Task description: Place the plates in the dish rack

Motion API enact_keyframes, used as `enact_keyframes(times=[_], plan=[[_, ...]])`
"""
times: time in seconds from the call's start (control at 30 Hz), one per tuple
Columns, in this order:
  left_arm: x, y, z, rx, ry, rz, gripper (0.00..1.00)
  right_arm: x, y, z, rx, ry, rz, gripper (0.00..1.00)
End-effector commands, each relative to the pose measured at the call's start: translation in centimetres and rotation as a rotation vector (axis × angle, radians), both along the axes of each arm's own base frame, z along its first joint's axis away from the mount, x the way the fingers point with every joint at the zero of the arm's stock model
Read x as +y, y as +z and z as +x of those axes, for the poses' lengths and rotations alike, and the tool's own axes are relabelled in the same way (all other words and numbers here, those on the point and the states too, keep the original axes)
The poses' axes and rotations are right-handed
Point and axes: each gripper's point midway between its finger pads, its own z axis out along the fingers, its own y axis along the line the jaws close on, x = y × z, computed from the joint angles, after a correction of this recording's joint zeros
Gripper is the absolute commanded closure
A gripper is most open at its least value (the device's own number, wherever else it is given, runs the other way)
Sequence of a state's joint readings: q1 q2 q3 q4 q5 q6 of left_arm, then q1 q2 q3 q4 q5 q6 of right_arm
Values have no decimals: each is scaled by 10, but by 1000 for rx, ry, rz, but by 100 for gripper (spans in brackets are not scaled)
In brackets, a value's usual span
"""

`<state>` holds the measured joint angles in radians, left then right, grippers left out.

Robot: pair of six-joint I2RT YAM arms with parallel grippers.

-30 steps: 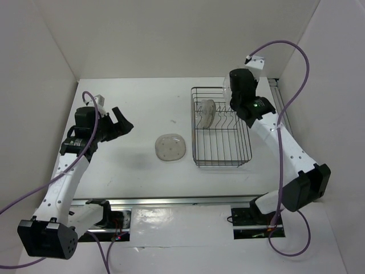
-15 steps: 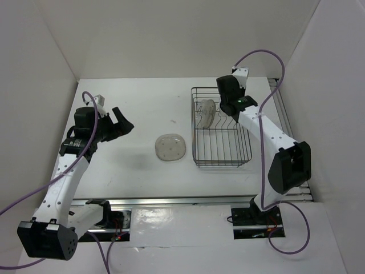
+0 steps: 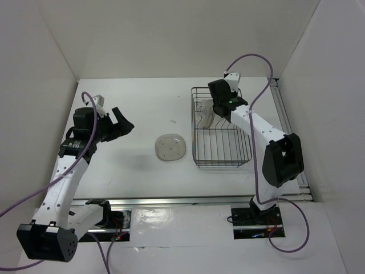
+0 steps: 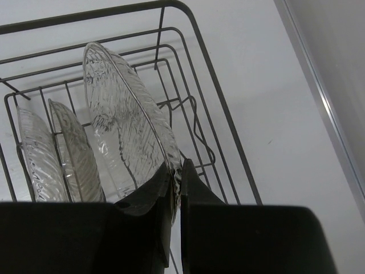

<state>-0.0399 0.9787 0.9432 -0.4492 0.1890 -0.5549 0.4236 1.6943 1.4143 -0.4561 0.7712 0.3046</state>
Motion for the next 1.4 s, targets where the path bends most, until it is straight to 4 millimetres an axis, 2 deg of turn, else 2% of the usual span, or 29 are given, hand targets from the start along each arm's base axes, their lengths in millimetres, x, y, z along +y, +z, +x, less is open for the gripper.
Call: enact_keyframes(times=[0.0,0.13,0.23,0.33,0.43,0.53,0.57,0.6,0.63,0.73,0.8,0.9,0.93,0.97,1.03,1.07,1.1,1.13,1.17,1.27,1.33,1.37], plan=[[-1,12,0,-49,-12,-10,0,8,6,7,-61,-26,15,100],[-3,13,-1,-49,-20,-14,0,18,-1,8,-48,-12,1,98],[-3,13,-1,-49,-20,-14,0,24,-6,10,-42,-6,4,88],[-2,12,-1,-52,-25,-7,0,25,-12,11,-25,-6,-5,87],[-2,12,-1,-52,-25,-7,0,26,-13,14,-28,-10,2,80],[-2,12,-1,-52,-25,-7,0,30,-18,14,-13,6,11,61],[-4,13,-1,-51,-32,-11,0,33,-18,16,-17,17,24,52],[-4,10,0,-42,-32,-11,0,36,-20,16,-6,37,27,37],[-4,10,0,-42,-32,-11,0,39,-19,18,-15,45,39,31],[-4,10,0,-42,-32,-11,0,43,-12,22,-28,56,56,23],[-4,7,1,-33,-32,-11,0,44,-13,22,-20,70,53,23],[-4,7,1,-35,-37,-3,0,52,12,27,-84,110,95,16],[-4,2,3,-17,-37,-3,0,53,31,26,-123,132,108,16],[-6,-1,4,-6,-47,-9,0,62,45,25,-151,172,135,9],[-8,-15,8,44,-57,-16,0,64,85,21,-221,185,141,2],[-8,-21,8,70,-57,-15,0,61,98,17,-242,162,129,0],[-8,-26,9,86,-57,-15,0,56,102,14,-228,152,105,0],[-8,-29,13,101,-57,-15,0,50,122,11,-259,140,99,0],[-8,-31,11,110,-57,-15,0,45,133,5,-281,107,82,0],[-6,-35,13,124,-48,-9,0,32,141,-4,-287,65,46,0],[-7,-35,13,128,-41,-19,0,27,155,-15,-318,76,71,0],[-10,-37,15,142,-36,-49,0,27,153,-20,-312,94,79,0]])
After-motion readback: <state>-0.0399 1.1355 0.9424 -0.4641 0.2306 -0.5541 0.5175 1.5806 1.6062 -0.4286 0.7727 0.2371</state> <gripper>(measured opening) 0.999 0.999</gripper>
